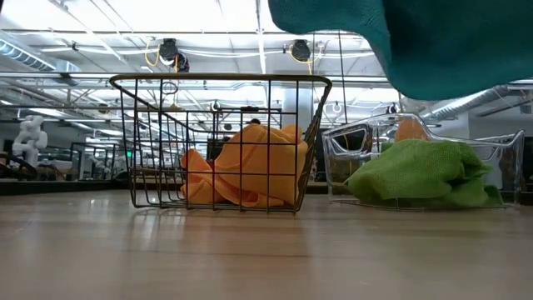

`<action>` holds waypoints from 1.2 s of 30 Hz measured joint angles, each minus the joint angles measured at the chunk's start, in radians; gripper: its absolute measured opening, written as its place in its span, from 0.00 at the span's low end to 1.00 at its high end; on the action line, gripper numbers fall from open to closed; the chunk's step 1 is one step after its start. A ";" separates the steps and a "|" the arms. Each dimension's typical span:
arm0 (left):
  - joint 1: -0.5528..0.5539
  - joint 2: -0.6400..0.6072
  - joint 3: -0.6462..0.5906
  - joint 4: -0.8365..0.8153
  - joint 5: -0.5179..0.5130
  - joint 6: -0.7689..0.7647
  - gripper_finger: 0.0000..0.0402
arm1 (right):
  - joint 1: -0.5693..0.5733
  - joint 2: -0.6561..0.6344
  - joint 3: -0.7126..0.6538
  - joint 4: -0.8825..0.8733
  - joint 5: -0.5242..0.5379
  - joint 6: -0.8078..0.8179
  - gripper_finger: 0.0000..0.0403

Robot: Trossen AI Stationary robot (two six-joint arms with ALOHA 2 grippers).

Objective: Sort microfiber towel by color & place in baskets
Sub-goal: Put the bottom blue towel into the bottom transparent bin

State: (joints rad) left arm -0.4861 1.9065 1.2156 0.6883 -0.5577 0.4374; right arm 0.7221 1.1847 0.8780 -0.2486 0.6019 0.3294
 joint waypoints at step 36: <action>0.063 -0.031 0.019 -0.030 0.025 -0.066 0.09 | 0.061 0.152 0.124 0.011 0.336 -0.198 0.04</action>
State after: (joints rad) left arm -0.4230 1.8751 1.2343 0.6586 -0.5322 0.3710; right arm 0.7834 1.3369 1.0018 -0.2378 0.9382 0.1311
